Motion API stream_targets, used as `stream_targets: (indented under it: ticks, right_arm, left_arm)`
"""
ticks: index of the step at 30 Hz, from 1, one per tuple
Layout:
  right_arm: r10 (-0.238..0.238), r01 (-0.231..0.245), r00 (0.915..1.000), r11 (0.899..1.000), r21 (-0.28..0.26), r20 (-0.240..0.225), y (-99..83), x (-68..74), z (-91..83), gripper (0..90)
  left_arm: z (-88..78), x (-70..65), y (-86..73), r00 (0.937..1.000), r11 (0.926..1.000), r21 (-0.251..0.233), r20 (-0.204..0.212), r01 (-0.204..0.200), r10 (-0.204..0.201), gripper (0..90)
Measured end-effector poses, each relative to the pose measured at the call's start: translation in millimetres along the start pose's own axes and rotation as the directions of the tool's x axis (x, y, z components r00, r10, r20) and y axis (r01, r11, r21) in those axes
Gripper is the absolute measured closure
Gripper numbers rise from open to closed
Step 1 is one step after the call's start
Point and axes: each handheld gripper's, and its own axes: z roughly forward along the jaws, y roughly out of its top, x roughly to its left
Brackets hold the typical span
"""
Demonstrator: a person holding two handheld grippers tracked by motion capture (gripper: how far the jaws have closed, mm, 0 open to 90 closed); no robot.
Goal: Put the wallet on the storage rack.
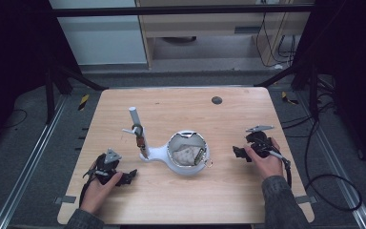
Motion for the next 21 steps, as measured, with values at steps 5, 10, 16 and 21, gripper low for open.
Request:
stream_targets:
  ticks: [5,10,16,21]
  right_arm:
    - [0.003,-0.003,0.9995,1.000,-0.003,0.030,-1.6,-4.6,7.0,6.9]
    - [0.015,-0.015,0.9997,1.000,0.002,0.018,-2.2,-6.0,13.9,6.6]
    - [0.041,-0.041,0.9991,0.999,0.008,0.009,-3.6,-8.4,21.1,6.5]
    - [0.046,-0.047,0.9988,0.999,0.003,0.018,-3.6,-9.3,26.3,6.5]
  left_arm:
    - [0.1,0.0,0.0,1.0000,1.0000,-0.001,0.001,0.001,-0.001,0.0]
    - [0.1,0.2,0.0,1.0000,1.0000,0.001,0.007,-0.001,0.001,0.0]
    - [0.2,0.1,0.0,1.0000,1.0000,0.001,0.006,-0.002,0.002,0.0]
    - [0.1,0.0,0.0,1.0000,1.0000,0.001,0.006,-0.002,0.002,0.0]
